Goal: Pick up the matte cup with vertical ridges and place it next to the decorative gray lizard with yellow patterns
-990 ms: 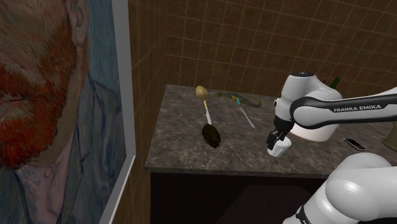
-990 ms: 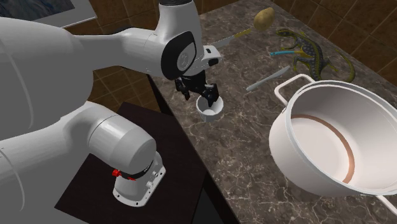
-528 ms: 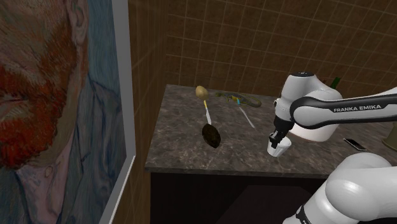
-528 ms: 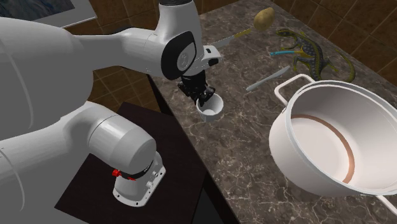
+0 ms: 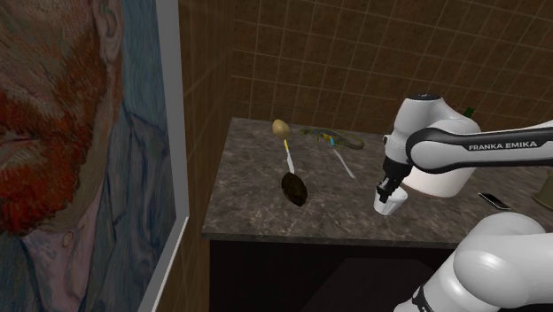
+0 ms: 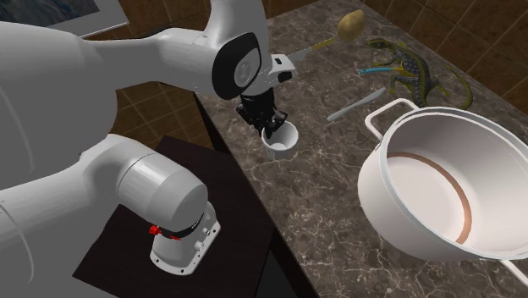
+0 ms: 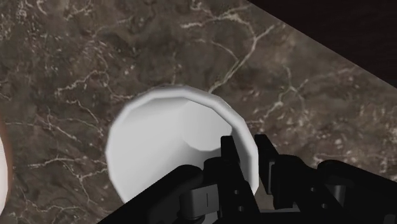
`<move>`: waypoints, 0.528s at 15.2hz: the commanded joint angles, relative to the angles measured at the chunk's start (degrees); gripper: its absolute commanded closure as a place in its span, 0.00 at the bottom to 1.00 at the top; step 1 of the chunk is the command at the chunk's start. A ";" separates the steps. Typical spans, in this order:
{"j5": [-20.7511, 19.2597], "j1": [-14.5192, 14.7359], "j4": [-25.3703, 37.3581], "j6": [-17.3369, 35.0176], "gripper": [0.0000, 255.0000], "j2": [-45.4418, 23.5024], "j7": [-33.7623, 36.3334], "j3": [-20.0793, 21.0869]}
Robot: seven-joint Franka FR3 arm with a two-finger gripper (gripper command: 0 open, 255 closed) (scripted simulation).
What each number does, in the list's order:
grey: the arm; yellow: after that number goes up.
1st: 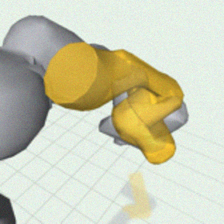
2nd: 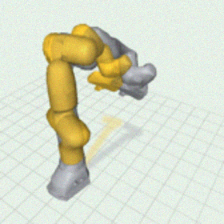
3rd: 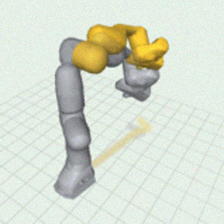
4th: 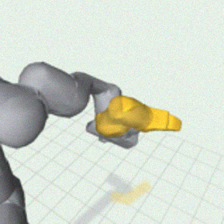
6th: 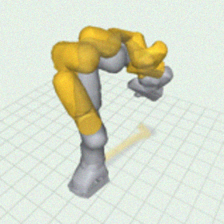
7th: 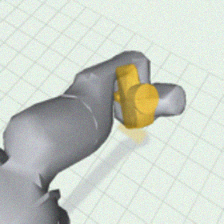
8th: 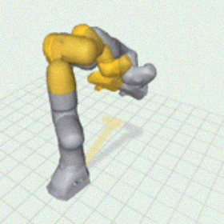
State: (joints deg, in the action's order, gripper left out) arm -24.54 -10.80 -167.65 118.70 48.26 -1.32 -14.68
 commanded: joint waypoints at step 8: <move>2.50 0.96 5.24 -8.70 1.00 3.58 -1.57 1.70</move>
State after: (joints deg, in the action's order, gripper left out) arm -22.34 -9.97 -163.17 111.00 51.61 -2.72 -13.19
